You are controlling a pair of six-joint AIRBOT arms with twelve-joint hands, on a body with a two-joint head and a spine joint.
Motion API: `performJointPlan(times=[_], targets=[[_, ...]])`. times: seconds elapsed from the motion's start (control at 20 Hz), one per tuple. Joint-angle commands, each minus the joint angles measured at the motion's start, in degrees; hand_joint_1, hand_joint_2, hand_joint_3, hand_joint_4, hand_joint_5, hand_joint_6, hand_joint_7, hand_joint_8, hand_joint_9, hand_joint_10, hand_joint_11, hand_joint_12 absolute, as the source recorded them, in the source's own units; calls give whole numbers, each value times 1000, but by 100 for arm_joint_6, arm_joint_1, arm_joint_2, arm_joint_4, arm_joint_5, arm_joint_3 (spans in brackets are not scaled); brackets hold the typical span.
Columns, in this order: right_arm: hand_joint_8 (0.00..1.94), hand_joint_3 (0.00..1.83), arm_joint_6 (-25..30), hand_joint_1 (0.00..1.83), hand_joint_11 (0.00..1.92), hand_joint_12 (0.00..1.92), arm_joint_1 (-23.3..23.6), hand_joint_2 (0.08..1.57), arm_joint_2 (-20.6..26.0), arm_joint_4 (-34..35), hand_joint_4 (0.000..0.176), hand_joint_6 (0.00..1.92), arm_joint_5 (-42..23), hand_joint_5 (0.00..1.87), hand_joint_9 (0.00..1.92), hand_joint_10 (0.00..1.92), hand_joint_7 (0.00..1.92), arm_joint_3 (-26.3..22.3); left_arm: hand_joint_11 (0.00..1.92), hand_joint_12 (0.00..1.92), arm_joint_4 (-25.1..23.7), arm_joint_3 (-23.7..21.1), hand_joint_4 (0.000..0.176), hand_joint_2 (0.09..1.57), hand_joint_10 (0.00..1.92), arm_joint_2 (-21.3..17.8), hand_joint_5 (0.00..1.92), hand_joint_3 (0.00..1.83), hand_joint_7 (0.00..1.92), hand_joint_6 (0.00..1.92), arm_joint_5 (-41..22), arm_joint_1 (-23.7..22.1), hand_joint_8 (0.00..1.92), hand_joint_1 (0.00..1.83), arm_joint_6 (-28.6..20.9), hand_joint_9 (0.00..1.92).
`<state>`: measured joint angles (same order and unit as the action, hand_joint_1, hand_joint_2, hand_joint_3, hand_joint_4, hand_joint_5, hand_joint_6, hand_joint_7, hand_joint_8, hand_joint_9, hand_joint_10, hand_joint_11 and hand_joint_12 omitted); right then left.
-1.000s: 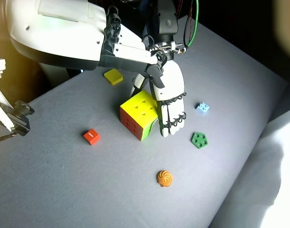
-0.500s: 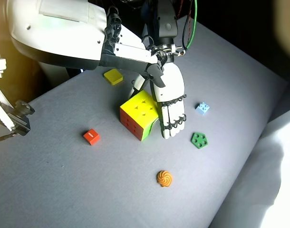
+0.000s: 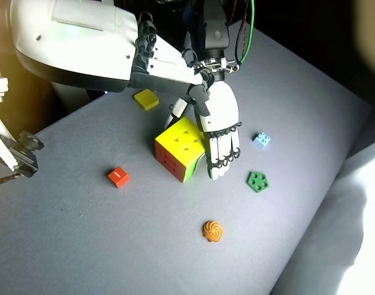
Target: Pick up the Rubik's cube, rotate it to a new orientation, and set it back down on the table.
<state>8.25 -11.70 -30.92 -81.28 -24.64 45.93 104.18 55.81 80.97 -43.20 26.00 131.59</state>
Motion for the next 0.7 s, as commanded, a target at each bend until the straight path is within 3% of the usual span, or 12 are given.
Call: performJointPlan(times=[0.0, 0.05, 0.1, 0.15, 0.3, 0.35, 0.55, 0.65], targets=[[11, 1, -9, 0, 0, 782, 66, 1267, -3, 267, 0, 12, -166, 390, 337, 10, 384, -4, 465, 927, 19, -1, 0, 1159, 92, 67, 865, 0, 985, 876, 76, 49, 41, 1137, 13, 926], [4, 1, -11, 0, 0, 766, 66, 1270, -3, 267, 0, 7, -166, 389, 329, 5, 375, -4, 571, 972, -9, -5, 0, 1140, 121, 67, 844, 16, 990, 1093, 76, 49, 825, 1196, 13, 1032], [1, 2, -14, 0, 0, 780, 65, 1273, -3, 267, 0, 2, -166, 374, 320, 1, 363, -4, 650, 1122, -34, -6, 0, 1127, 1068, 66, 926, 15, 962, 934, 99, 49, 1051, 1336, 9, 870], [1, 0, -46, 0, 0, 781, 62, 1271, -2, 267, 0, 3, -164, 378, 315, 0, 361, -4, 617, 1298, -135, -6, 0, 1136, 1305, 58, 951, 0, 950, 887, 156, 51, 1121, 1362, -30, 813], [1, 0, -162, 0, 0, 780, 45, 1270, 0, 267, 0, 4, -150, 378, 313, 0, 361, -2, 597, 1361, -371, -21, 0, 1136, 1356, 1, 953, 1, 945, 882, 257, 36, 1139, 1367, -179, 799], [0, 0, -191, 0, 0, 793, 39, 1263, 3, 263, 0, 2, -147, 377, 304, 0, 359, -2, 447, 1529, -402, -45, 0, 1161, 1460, -38, 923, 5, 890, 944, 258, 9, 1215, 1360, -197, 732], [2, 0, -269, 0, 0, 718, 7, 1254, 5, 204, 0, 5, -116, 375, 295, 1, 357, 0, 486, 1528, -574, -109, 0, 1157, 1434, -198, 898, 0, 904, 988, 383, -69, 1165, 1362, -323, 769], [7, 3, -437, 0, 0, 841, -26, 1285, 6, 196, 0, 5, -90, 400, 359, 13, 413, 2, 429, 1606, -633, -168, 0, 1183, 1527, -324, 874, 5, 849, 1000, 387, -155, 1279, 1353, -323, 699]])
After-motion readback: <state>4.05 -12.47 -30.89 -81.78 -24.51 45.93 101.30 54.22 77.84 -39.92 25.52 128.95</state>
